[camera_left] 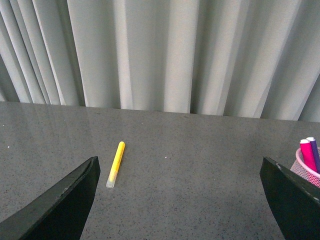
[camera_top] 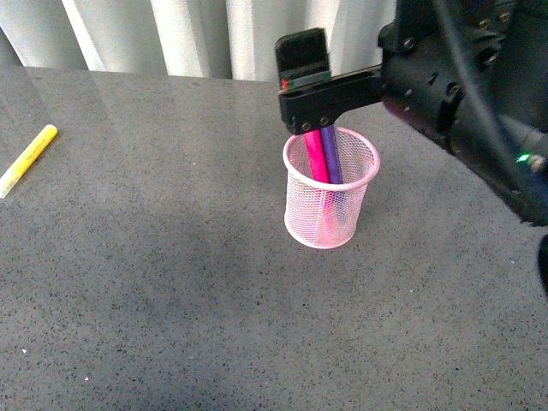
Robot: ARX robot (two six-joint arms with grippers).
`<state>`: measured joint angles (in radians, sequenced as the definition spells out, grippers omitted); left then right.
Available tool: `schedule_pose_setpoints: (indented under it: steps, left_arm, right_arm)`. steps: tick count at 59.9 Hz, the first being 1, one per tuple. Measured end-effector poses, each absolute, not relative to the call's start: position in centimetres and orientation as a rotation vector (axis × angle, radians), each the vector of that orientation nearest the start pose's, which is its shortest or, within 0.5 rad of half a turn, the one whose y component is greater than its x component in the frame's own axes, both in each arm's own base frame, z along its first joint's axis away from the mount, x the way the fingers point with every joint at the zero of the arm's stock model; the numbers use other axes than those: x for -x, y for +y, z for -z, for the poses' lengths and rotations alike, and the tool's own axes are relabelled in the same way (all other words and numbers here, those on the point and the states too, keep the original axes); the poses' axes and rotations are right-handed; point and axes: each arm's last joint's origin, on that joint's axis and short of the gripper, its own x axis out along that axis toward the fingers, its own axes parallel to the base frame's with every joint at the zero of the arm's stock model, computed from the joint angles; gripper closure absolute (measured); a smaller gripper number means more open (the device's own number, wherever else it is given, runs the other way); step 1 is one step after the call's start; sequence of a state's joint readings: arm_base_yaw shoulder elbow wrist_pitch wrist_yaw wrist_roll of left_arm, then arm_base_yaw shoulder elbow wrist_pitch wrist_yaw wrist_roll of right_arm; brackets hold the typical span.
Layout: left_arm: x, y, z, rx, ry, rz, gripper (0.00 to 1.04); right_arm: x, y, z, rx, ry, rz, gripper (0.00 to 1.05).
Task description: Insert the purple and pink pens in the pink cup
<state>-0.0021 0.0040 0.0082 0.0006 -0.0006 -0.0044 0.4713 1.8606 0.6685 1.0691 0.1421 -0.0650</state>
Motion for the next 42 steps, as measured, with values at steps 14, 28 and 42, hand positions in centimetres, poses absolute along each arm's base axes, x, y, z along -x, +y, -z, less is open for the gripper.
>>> schedule_pose_setpoints:
  steps: [14,28,42]
  left_arm:
    - [-9.7,0.0,-16.6,0.004,-0.005,0.001,0.07]
    - [-9.7,0.0,-16.6,0.004,-0.005,0.001,0.07]
    - [-9.7,0.0,-16.6,0.004,-0.005,0.002,0.07]
  right_arm:
    - [-25.2,10.7,-17.5,0.030,0.336,-0.128,0.07]
    - [-24.7,10.3,-17.7,0.008,0.334,-0.102,0.08]
    - [-21.7,6.5,-17.2,-0.007,0.016,-0.005,0.49]
